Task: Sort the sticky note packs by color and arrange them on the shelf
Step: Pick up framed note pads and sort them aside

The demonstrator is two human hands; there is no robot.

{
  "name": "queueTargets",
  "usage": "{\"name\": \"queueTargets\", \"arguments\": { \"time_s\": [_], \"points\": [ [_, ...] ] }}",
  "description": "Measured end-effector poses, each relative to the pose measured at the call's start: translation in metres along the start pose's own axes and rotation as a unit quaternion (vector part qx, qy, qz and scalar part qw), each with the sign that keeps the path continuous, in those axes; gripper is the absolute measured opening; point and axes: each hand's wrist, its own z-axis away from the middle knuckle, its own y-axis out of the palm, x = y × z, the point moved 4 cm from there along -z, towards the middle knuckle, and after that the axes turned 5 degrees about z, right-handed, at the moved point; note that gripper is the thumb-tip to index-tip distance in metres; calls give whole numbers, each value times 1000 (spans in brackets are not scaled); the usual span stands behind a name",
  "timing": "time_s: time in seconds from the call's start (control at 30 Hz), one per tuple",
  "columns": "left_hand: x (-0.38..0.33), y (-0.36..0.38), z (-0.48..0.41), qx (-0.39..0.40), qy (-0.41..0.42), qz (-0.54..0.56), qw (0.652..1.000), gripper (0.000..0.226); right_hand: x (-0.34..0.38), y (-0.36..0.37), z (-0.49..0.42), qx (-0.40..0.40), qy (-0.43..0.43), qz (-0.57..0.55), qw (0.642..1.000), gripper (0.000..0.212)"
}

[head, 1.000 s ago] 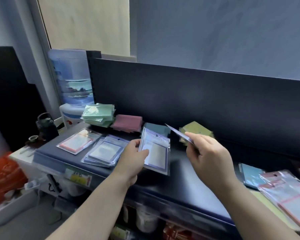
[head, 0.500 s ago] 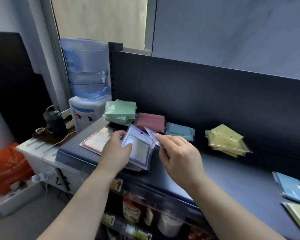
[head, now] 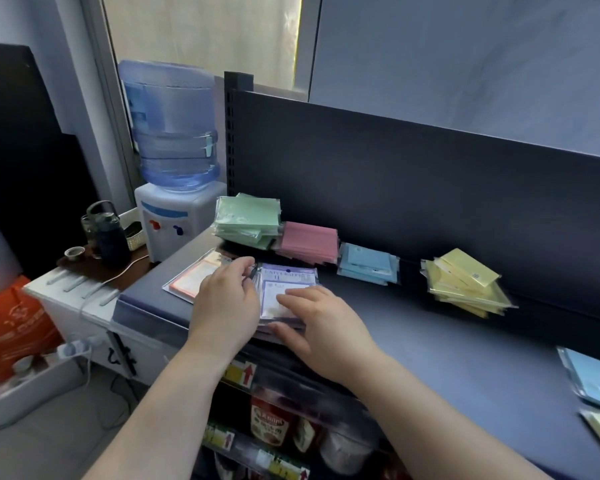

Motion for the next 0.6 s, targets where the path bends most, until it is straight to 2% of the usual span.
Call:
{"name": "queueTargets", "arguments": {
  "time_s": [0.1,0.17,0.3,0.47,0.6],
  "points": [
    [-21,11,3,10,67,-45,997,40,-22,-18,12,-46,55,-6,997,44],
    [-41,24,7,26,114,-69,991,42,-42,-30,25,-75,88,31,993,48],
    [-82,61,22,77,206,-84,972,49,-88,-55,67,-79,185,96,975,43],
    [-135,113,52,155,282,-75,944,58,-137,-90,134,-87,280,132,947,41],
    [-176,155,83,224,308,-67,922,60,-170,-111,192,-100,334,143,926,42]
  ]
}}
